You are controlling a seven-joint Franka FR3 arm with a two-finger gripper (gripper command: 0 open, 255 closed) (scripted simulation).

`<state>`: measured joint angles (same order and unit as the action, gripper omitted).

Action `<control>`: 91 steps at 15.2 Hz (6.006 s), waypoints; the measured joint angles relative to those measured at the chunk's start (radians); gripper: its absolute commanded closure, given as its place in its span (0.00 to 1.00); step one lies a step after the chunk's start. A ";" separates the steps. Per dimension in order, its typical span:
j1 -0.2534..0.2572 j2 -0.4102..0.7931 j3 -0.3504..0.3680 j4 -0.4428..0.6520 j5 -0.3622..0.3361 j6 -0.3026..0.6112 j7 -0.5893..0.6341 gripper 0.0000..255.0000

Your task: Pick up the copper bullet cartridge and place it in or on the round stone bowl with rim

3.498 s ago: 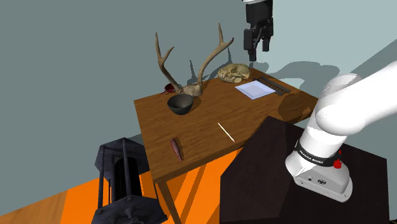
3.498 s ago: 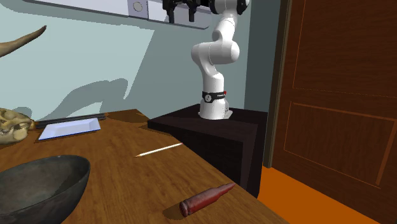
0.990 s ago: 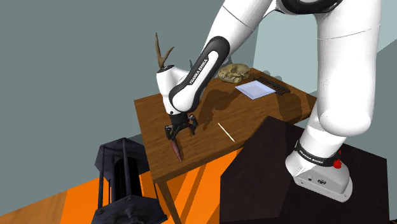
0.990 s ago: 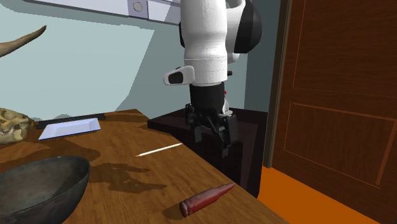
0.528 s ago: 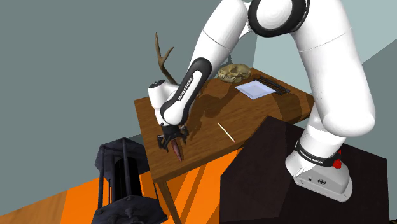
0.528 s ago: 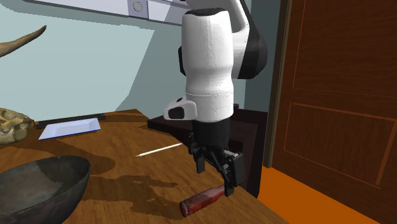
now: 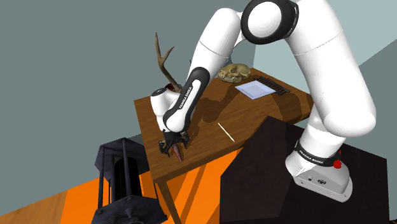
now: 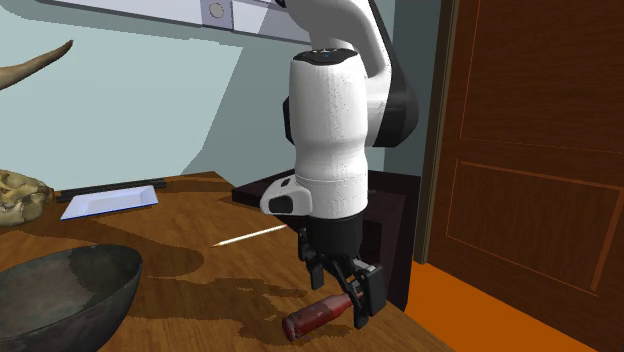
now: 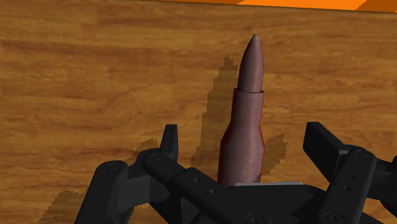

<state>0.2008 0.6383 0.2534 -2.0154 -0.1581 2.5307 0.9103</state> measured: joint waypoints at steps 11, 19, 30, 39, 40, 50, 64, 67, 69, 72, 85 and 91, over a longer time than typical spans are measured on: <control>0.002 0.001 0.001 0.003 0.000 0.001 0.001 1.00; -0.007 -0.035 0.009 -0.010 0.009 -0.023 -0.005 1.00; -0.032 -0.156 0.043 -0.027 0.049 -0.127 -0.024 1.00; -0.050 -0.251 0.065 -0.029 0.083 -0.216 -0.042 1.00; -0.053 -0.264 0.067 -0.029 0.088 -0.228 -0.046 1.00; -0.079 -0.325 0.070 0.015 0.113 -0.333 -0.084 1.00; -0.223 -0.114 -0.032 0.359 0.072 -0.474 -0.327 1.00; -0.250 -0.055 -0.049 0.460 0.066 -0.517 -0.375 1.00; -0.266 -0.012 -0.059 0.539 0.063 -0.551 -0.406 1.00; -0.282 0.080 -0.074 0.693 0.056 -0.615 -0.447 1.00; -0.302 0.223 -0.093 0.806 0.044 -0.585 -0.489 1.00; -0.300 0.248 -0.096 0.802 0.042 -0.556 -0.488 1.00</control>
<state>-0.0997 0.8868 0.1577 -1.2138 -0.1165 1.9748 0.4223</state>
